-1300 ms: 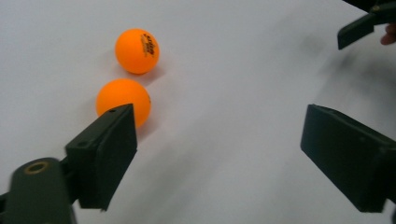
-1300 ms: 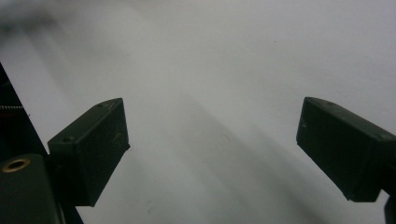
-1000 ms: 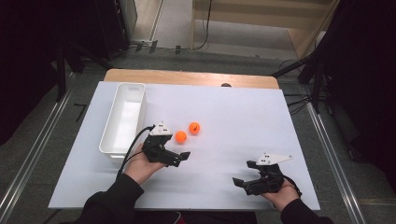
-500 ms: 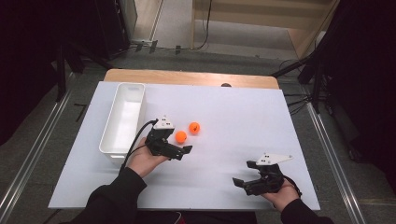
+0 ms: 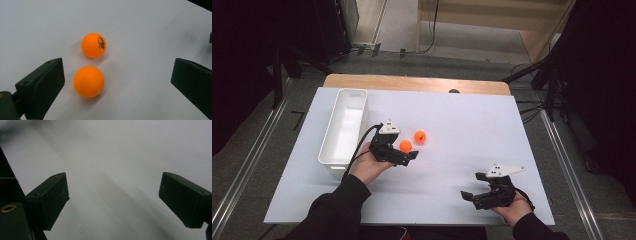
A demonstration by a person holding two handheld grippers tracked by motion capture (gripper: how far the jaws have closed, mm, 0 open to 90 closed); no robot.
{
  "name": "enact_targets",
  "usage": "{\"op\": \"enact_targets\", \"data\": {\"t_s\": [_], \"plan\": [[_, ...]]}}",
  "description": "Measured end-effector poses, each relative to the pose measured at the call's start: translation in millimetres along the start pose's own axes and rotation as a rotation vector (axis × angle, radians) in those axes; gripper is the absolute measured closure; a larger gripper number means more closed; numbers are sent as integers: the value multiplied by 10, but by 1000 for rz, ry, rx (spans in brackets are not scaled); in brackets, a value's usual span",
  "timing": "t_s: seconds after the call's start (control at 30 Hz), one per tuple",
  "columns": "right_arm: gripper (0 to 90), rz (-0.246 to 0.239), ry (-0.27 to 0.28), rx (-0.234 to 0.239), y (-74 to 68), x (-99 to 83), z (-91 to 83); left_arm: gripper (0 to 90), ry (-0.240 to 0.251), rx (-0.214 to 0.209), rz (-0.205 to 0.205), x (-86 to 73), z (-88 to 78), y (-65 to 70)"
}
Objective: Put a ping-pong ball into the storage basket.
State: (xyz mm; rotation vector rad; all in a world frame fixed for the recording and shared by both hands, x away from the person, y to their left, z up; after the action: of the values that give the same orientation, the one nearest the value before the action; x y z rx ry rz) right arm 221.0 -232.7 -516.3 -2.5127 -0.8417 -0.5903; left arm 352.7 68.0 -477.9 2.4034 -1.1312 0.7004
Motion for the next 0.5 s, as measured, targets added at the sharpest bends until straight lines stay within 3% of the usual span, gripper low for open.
{"op": "enact_targets", "data": {"t_s": [0.5], "plan": [[78, 2, 3, -6, 9, -1, 2, 0, -5, 4, -13, 78, 133, -94]]}}
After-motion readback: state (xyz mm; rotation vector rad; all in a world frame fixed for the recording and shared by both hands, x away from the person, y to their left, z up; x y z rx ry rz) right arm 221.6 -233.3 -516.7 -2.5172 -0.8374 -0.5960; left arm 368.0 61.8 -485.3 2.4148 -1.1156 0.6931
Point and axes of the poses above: each handheld gripper's, and its own axes: z roughly forward along the jaws, x roughly out of its top, y roughly to its right, the point moved 3 cm from there along z, roughly forward along the jaws, and after that the axes turned 14 degrees about -y, right-handed, at the moved point
